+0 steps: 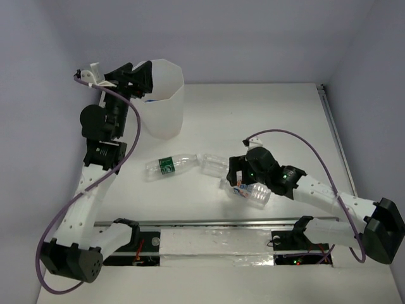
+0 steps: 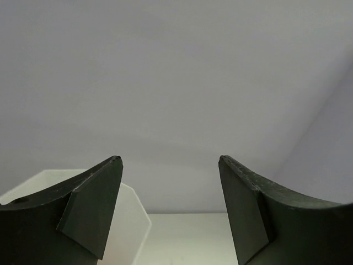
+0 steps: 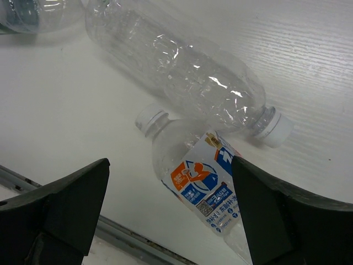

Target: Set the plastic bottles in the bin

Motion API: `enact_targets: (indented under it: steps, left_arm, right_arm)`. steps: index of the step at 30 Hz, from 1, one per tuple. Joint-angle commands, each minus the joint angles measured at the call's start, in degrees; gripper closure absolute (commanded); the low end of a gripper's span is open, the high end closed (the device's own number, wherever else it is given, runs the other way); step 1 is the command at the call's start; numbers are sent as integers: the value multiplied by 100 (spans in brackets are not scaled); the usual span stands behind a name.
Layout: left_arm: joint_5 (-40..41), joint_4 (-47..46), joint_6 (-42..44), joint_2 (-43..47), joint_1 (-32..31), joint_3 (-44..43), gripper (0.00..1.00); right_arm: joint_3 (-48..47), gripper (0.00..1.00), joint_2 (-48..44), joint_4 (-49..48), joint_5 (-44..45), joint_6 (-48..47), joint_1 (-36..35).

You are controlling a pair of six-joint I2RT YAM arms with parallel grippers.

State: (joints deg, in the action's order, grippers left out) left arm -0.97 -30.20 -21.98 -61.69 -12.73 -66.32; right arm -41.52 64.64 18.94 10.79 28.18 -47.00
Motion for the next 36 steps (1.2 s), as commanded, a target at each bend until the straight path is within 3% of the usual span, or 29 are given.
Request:
enact_targets:
  steps: [1,9,17,23,26,29,30,33,36]
  left_arm:
    - [-342,12,-411,604,-63,320,33]
    - [-1572,874,-1195,2001,-177,1051,35]
    - [-1476,2078,-554,3522,-229,1631,33]
    - [-1458,2474,-281,3928,-230,1974,33]
    - [-1327,2606,-71,4024,-335,2115,33]
    - [-1161,2773,105,4033,-388,2255,33]
    - [-1099,2808,141,4068,-388,2299,32]
    - [-791,2949,229,4174,-441,2501,33]
    - [-597,3011,247,4200,-441,2695,32]
  right_arm:
    - [-49,2,-224,294,169,240,-28]
    - [-287,0,514,620,468,548,-186]
    - [-349,0,875,787,468,802,-747]
    - [-199,0,1190,883,354,1347,-1539]
    - [-111,8,1393,884,354,1611,-1742]
    - [-128,31,1402,883,398,1760,-1882]
    - [-181,44,1359,1040,537,1813,-1883]
    - [-611,54,911,1454,731,1788,-2006]
    - [-1331,57,261,1534,775,1333,-2006]
